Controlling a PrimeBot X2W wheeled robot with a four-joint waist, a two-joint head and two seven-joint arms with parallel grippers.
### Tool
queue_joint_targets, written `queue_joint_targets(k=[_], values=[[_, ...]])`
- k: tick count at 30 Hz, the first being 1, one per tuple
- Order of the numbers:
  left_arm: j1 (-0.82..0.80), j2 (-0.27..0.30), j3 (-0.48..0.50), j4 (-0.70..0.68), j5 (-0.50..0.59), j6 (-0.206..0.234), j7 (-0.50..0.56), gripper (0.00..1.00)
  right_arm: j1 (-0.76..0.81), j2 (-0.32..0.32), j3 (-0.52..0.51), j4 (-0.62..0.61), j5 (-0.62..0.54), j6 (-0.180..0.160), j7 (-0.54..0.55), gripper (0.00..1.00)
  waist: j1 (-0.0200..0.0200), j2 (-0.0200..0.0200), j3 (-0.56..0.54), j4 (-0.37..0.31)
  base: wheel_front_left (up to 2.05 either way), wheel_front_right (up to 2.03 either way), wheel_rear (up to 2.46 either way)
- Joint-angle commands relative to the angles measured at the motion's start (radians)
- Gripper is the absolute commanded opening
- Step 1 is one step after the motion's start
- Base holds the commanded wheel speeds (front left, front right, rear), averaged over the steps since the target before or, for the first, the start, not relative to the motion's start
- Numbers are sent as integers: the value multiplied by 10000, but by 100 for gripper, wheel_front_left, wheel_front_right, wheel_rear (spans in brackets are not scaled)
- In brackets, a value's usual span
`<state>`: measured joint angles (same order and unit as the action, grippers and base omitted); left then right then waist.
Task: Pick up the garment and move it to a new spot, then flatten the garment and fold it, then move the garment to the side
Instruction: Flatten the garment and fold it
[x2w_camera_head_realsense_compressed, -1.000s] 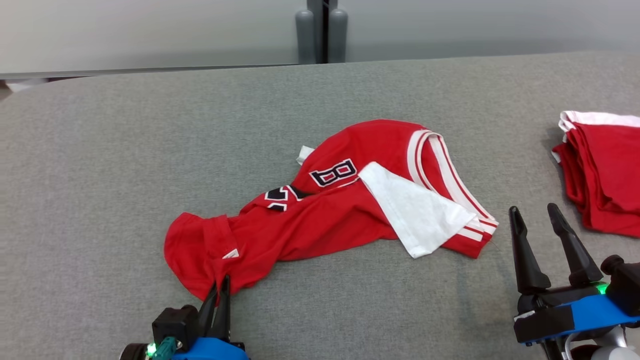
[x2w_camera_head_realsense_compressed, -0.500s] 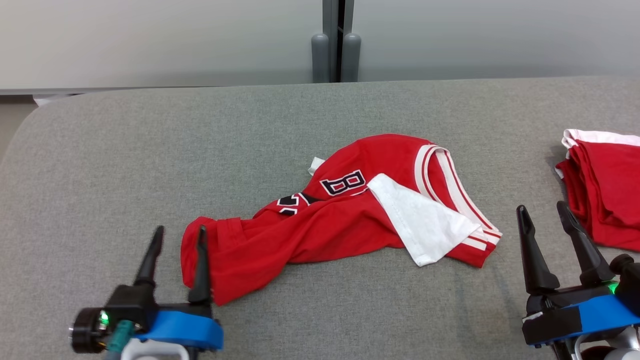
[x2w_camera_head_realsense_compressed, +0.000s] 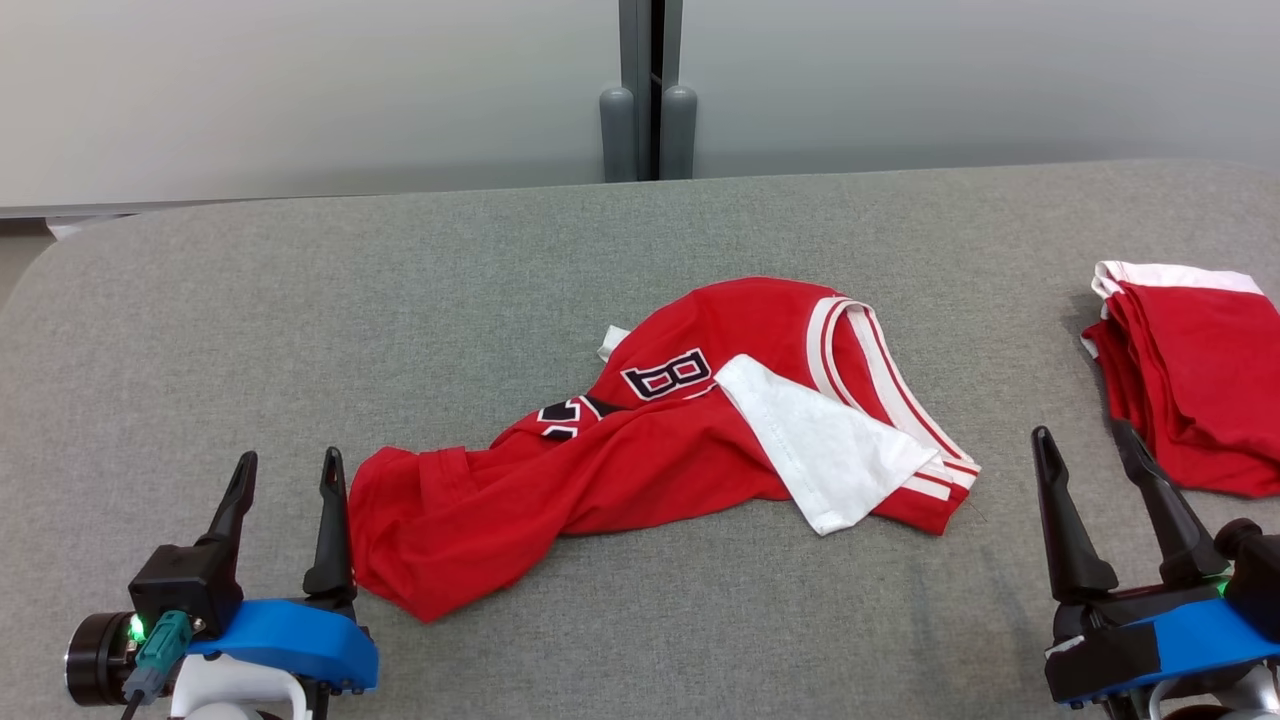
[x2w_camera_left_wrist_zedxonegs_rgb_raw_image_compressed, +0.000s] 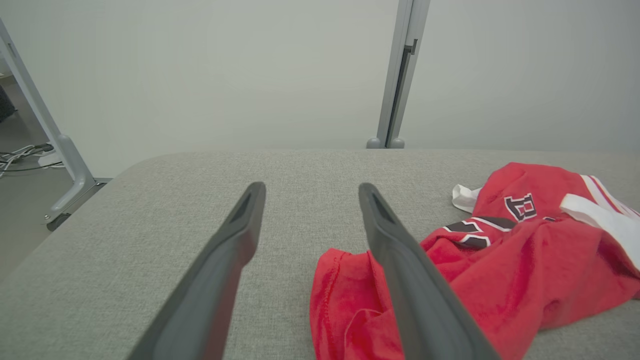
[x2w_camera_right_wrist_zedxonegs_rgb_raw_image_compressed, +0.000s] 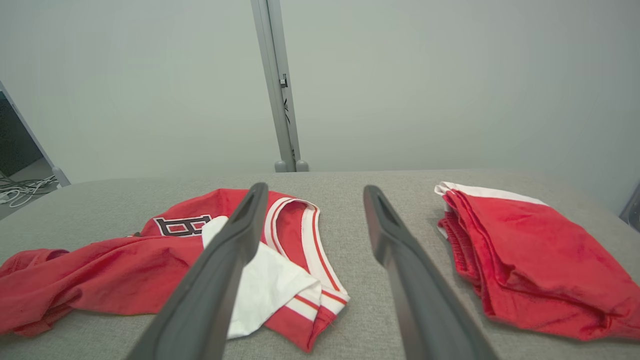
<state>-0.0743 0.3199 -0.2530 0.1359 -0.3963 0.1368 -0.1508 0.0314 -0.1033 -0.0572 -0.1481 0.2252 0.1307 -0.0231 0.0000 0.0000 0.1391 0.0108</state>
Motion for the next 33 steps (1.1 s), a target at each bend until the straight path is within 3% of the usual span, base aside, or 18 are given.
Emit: queue_joint_targets(k=[1,13,18,24,31,32,33], values=[[-23,35,-9,24,-32,-8,1,100,130,24,-24,11,9,1,11,100,0,0,10,14,0,0,0],[-115,-1,-147,-21,-50,91,161,100,40,40,62,63,-18,1,-2,100,0,0,27,56,0,0,0],[-786,-120,-649,-116,31,-20,1157,100,-117,9,152,52,-63,1,18,100,0,0,269,-15,0,0,0],[-1746,-299,-1407,580,-140,-478,2964,100,-320,51,303,154,-1,1,-46,100,0,0,654,-270,0,0,0],[-2142,-310,-1536,1569,-243,-295,3963,100,-452,118,273,383,51,1,-178,100,0,0,907,-524,0,0,0],[-2158,-312,-1526,1619,-245,-238,4011,93,-456,119,271,401,55,1,-198,100,0,0,914,-540,0,0,0],[-2177,-295,-1513,1646,-206,-192,4006,31,-449,125,268,413,57,1,-216,100,0,0,927,-554,0,0,0]])
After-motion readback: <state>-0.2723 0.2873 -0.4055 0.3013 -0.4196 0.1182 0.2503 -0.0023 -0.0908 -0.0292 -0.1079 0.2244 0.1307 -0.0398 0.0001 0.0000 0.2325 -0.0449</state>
